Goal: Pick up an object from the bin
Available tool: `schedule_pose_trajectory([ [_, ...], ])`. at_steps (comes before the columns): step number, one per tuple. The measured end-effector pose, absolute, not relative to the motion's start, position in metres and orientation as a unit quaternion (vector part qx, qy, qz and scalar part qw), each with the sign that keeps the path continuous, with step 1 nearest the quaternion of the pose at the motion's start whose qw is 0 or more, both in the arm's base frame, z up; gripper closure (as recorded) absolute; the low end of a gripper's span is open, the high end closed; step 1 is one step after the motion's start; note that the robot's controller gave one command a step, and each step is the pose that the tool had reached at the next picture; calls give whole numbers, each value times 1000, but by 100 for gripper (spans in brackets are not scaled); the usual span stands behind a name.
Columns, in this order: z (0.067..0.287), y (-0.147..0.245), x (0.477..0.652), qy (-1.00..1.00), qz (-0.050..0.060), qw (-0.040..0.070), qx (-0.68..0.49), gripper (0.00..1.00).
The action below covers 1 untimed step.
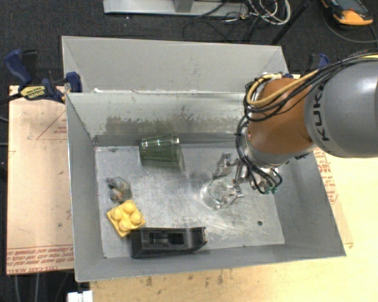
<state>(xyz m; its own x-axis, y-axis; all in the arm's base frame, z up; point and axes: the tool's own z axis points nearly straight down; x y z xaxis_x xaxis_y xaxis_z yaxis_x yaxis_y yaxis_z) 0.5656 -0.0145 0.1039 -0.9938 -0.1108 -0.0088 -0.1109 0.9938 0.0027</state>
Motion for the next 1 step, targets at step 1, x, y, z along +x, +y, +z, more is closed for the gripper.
schedule_pose_trajectory([
  [1,104,-15,566,998,2,4,-55,100],
])
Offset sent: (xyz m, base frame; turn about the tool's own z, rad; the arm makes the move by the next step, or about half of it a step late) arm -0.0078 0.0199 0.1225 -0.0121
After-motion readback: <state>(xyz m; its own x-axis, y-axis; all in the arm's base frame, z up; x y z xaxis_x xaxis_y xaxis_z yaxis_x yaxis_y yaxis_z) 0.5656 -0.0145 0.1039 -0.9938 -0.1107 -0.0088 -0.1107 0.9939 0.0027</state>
